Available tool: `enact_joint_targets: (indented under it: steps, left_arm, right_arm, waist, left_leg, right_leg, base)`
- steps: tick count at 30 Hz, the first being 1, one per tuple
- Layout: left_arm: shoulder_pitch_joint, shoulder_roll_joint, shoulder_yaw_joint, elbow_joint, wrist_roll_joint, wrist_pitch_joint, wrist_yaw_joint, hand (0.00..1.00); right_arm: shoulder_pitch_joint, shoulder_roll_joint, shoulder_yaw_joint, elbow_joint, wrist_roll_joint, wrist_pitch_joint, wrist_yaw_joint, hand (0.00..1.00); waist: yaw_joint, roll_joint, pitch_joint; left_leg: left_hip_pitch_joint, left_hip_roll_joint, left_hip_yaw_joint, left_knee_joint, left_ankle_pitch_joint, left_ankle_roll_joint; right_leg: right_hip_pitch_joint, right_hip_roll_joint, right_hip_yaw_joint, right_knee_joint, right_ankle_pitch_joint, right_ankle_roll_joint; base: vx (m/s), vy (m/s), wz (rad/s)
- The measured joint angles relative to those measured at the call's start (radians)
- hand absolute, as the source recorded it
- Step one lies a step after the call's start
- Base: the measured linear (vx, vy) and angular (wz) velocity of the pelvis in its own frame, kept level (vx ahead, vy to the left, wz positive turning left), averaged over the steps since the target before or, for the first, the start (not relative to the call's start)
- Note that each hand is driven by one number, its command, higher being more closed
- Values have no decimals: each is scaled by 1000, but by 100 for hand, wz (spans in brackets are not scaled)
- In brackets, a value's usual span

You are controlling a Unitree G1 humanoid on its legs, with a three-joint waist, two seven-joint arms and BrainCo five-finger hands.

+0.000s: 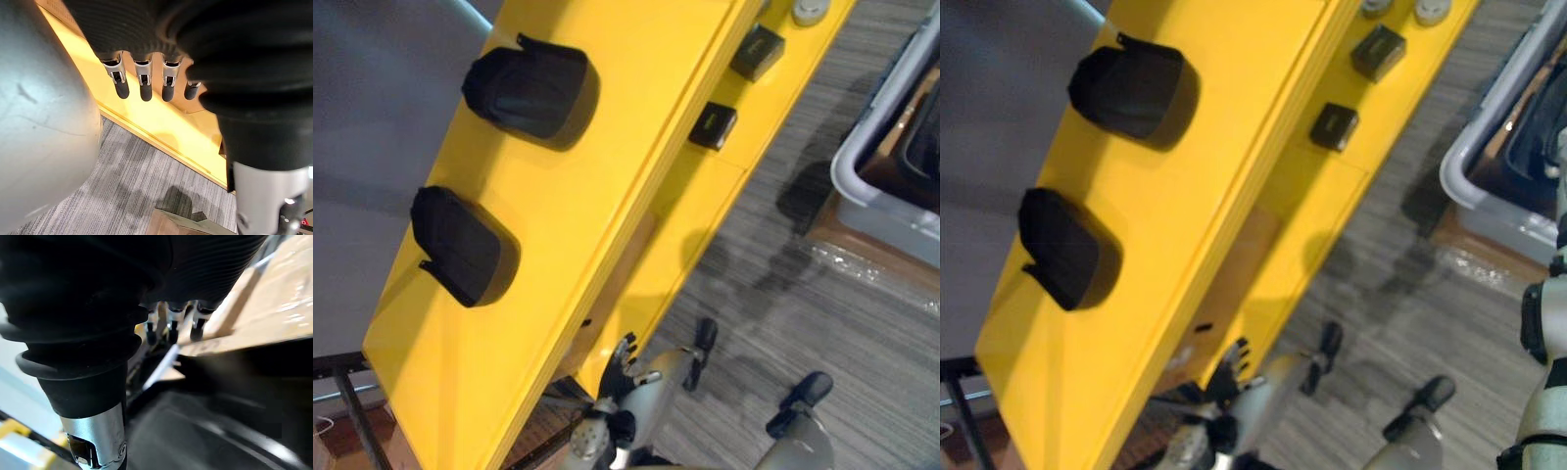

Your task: Walk over and take plastic housings, then place them on the shelf

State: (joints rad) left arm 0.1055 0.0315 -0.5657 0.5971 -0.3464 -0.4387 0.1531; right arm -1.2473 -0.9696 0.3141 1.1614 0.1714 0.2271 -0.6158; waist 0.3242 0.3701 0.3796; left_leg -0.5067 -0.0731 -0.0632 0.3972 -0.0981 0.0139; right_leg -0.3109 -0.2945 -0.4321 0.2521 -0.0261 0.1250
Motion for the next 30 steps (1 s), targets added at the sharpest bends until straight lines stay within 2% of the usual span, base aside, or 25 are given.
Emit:
enact_joint_targets:
  steps: [9,15,18,25,26,30]
  left_arm:
    - [0,0,-9,13,1,-11,21,0]
    - [-9,0,-38,13,0,-10,27,0]
    - [-10,0,-47,13,0,-8,27,0]
    - [-14,0,-47,15,-2,-4,28,0]
    - [-19,0,-47,19,-2,-3,28,0]
    - [-27,0,-46,26,-6,-2,28,0]
  right_arm:
    - [37,3,-35,30,0,48,-65,0]
    - [61,2,-71,36,0,71,-60,0]
    - [70,1,-75,37,1,100,-18,0]
    - [80,-18,-75,35,-66,128,110,0]
    - [84,-21,-74,34,-80,128,128,100]
    - [87,-38,-46,34,-162,144,180,100]
  waist:
    - [-5,1,-1]
    - [-5,6,-5]
    - [-4,11,-9]
    - [-1,13,-10]
    - [1,13,-10]
    - [7,14,-11]
  left_leg:
    - [-11,8,-2,30,-19,-7]
    - [-18,10,-1,31,-19,-7]
    - [-18,9,0,31,-19,-7]
    - [-18,10,-1,36,-20,-8]
    - [-18,10,-2,36,-21,-9]
    - [-21,13,-3,36,-21,-10]
  right_leg:
    - [-3,4,2,3,-2,-2]
    - [-9,4,3,4,-1,-1]
    - [-13,3,5,9,-3,0]
    - [-23,-2,10,37,-18,-2]
    - [-27,-2,10,37,-23,-6]
    - [-36,-2,11,44,-27,-9]
  base:
    - [-16,3,-2]
    - [0,0,0]
    - [-3,-4,-1]
    - [-19,-8,0]
    - [-53,-9,-1]
    - [-22,-5,-1]
